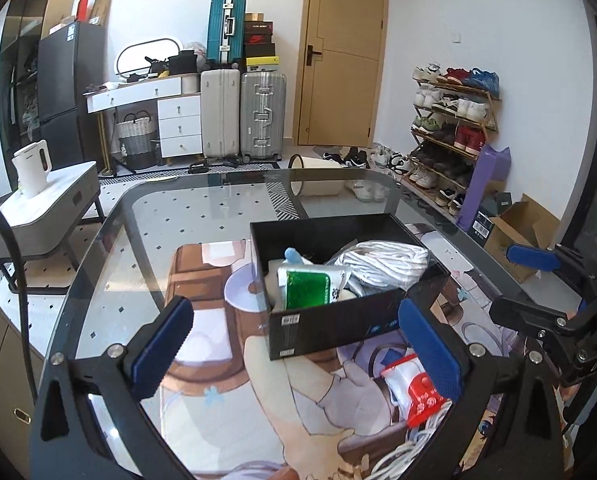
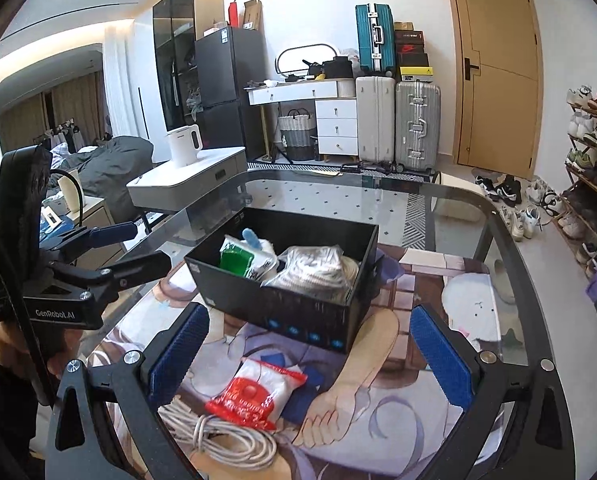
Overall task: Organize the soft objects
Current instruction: 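Move the right gripper to the red-and-white balloon bag while the left approaches the white cable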
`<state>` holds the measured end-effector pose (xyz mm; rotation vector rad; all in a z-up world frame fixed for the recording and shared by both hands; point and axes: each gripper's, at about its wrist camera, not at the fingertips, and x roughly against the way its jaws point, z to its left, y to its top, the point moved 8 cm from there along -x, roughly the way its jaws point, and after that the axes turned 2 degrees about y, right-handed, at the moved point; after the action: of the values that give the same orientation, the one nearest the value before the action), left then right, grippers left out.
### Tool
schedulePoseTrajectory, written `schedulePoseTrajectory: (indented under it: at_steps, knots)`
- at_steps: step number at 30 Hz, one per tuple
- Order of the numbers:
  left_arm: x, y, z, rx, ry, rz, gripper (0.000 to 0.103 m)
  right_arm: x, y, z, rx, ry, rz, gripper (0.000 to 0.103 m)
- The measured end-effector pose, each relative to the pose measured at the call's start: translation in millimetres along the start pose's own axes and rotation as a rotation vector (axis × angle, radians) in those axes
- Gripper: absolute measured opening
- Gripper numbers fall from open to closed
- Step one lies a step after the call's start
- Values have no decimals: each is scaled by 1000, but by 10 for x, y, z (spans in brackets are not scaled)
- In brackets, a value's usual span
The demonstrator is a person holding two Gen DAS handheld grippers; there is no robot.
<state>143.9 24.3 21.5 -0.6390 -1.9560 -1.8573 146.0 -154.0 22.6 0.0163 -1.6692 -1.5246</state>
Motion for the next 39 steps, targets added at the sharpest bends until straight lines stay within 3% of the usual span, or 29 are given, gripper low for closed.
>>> schedulePoseTrajectory:
  at_steps: [17, 29, 39]
  knots:
    - [130, -245, 128, 16, 47, 0, 103, 75, -81, -44, -28, -6, 8, 102]
    - [119, -438, 164, 19, 57, 27, 103, -41, -250, 20, 22, 17, 79, 102]
    - [81, -550, 12, -36, 38, 56, 103, -190, -387, 54, 25, 34, 136, 102]
